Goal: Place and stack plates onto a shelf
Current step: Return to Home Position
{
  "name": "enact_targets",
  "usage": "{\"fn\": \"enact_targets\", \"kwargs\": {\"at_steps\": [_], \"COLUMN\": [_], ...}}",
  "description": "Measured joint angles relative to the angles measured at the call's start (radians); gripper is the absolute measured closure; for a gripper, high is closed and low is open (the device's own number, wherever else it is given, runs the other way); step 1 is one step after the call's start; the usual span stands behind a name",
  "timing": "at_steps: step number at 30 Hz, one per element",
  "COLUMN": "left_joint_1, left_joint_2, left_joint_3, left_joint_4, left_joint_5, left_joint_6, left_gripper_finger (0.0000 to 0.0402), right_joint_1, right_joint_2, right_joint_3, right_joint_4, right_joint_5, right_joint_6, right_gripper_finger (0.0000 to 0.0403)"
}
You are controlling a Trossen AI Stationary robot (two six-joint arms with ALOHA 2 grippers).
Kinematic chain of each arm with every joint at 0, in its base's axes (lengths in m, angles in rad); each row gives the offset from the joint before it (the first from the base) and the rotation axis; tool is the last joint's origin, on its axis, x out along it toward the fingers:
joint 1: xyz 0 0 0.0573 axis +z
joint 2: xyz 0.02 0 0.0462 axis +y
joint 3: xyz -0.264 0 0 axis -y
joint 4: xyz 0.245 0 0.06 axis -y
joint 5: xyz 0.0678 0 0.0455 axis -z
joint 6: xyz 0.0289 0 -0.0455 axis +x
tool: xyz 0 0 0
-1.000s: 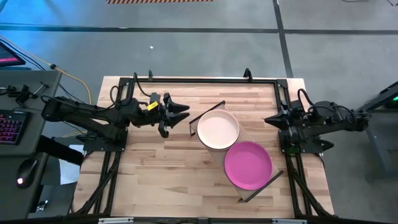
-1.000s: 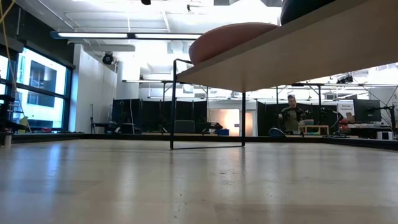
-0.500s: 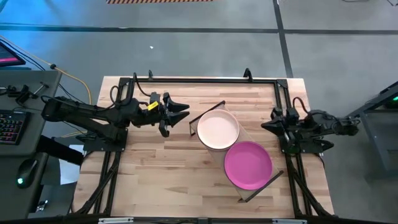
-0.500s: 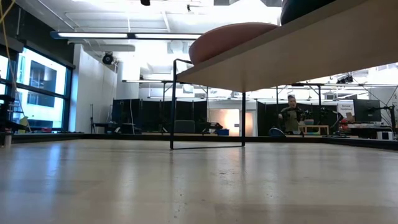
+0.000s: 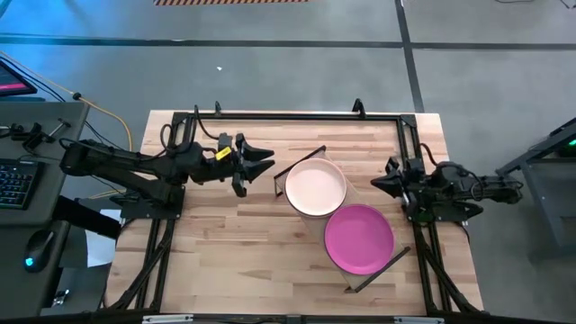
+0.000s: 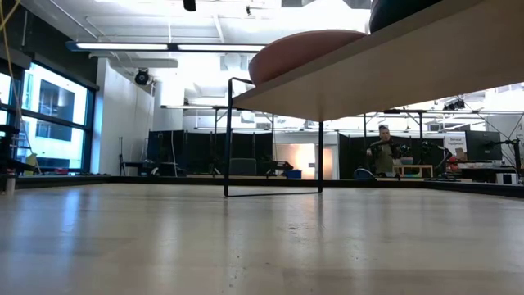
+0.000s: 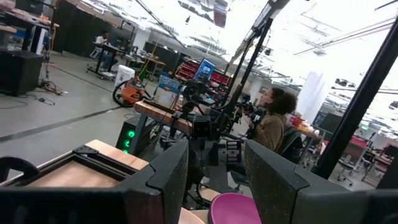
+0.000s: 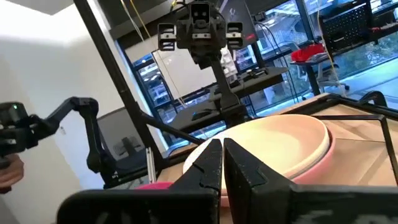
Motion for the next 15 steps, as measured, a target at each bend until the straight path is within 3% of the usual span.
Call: {"fn": "enact_targets", "kwargs": {"at_steps": [4, 10, 15], "left_joint_1": [0.0, 0.0, 0.0], "left_joint_2": [0.0, 0.0, 0.0], "left_joint_3": [0.0, 0.0, 0.0], "left_joint_4": [-0.004, -0.006, -0.006], "left_joint_5": [0.0, 0.0, 0.0], "left_joint_6": [0.0, 0.0, 0.0], "left_gripper_finger": [0.0255, 0.0255, 0.0254], "right_joint_1": [-0.003, -0.003, -0.003], "right_joint_2": [0.0, -0.005, -0.006], "right_joint_3": [-0.005, -0.127, -0.133], "right_joint_4": [-0.009, 0.142, 0.167], "right_joint_5": [-0.002, -0.005, -0.006], "right_joint_6": [-0.018, 0.01, -0.047], "right_gripper_finger": [0.0403, 0.0403, 0.0403]}}
